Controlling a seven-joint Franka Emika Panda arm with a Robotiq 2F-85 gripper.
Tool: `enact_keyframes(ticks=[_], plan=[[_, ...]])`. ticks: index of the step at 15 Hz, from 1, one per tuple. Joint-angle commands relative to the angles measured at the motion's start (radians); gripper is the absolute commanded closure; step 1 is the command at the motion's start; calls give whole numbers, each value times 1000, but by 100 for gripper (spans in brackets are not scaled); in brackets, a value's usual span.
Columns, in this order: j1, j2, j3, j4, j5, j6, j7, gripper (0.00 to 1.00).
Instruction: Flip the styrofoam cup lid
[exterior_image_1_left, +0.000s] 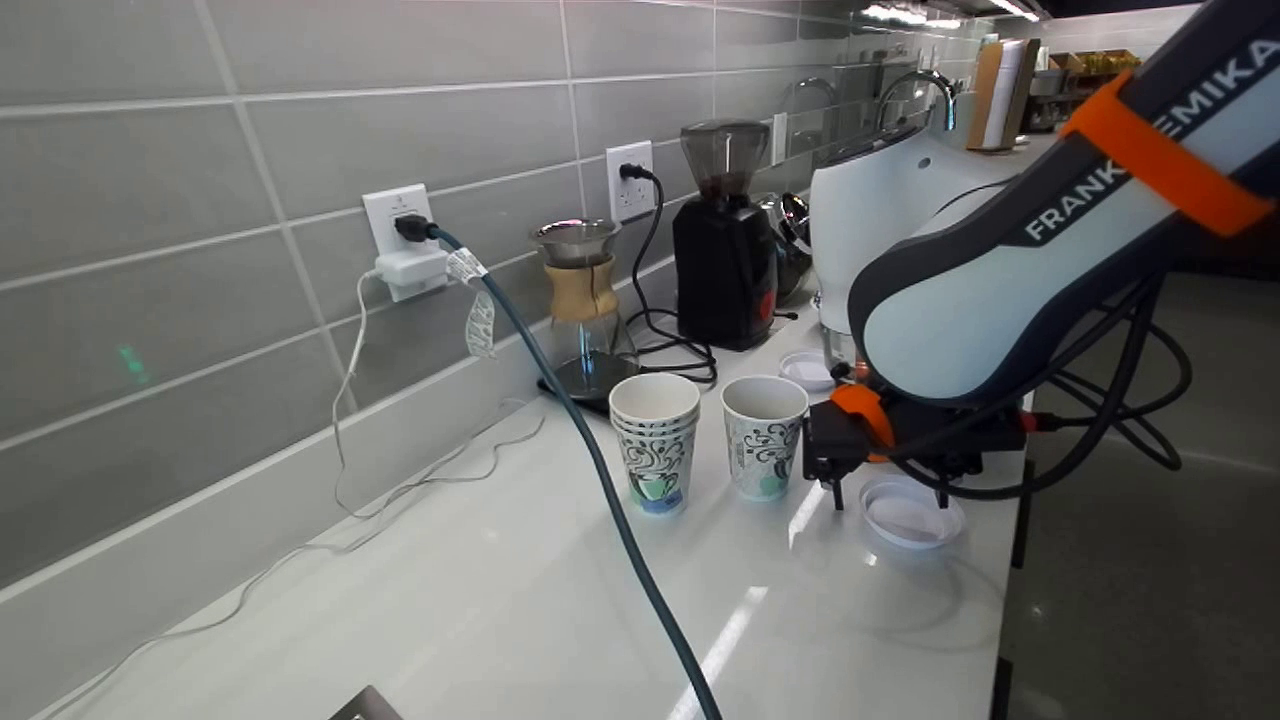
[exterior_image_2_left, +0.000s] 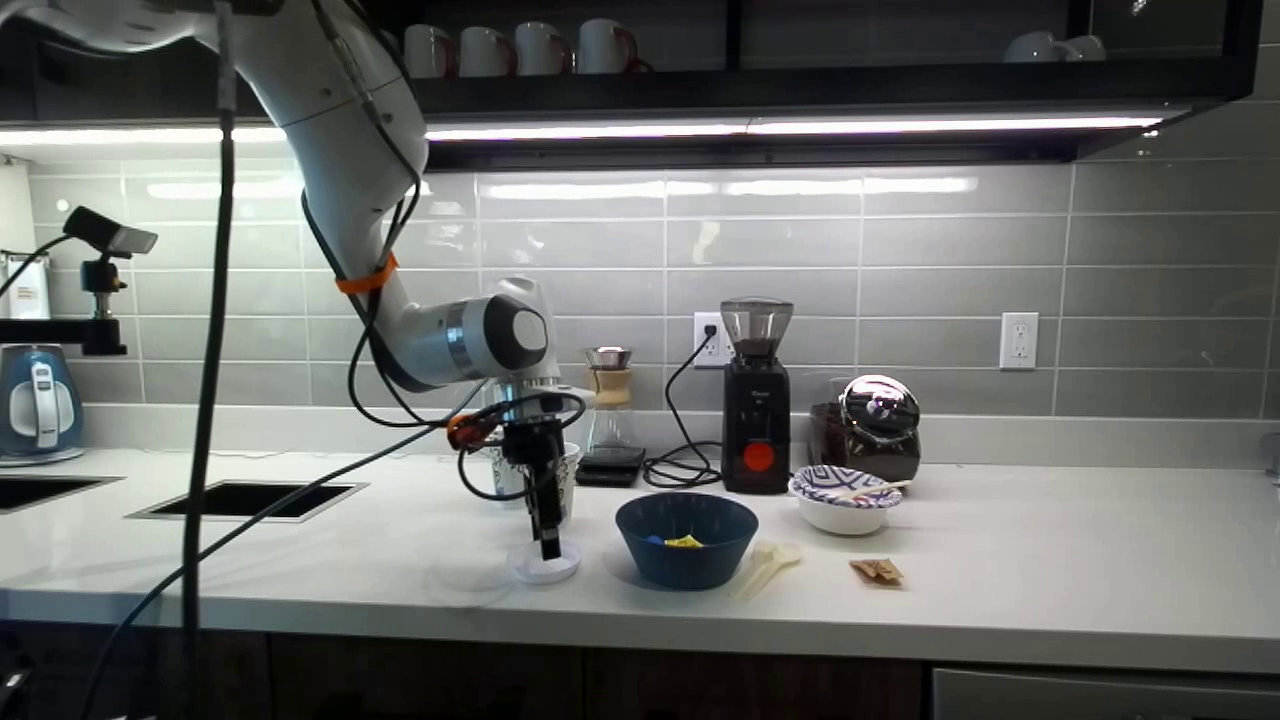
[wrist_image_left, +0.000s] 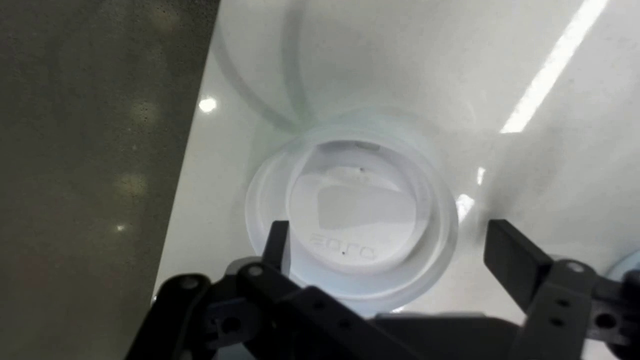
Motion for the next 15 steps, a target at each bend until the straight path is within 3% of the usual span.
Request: enact_keyframes(ticks=[1, 15], plan=[[28, 6, -25, 16, -14, 18, 33, 0], [-3, -50, -11, -13, 94, -53, -73, 0]])
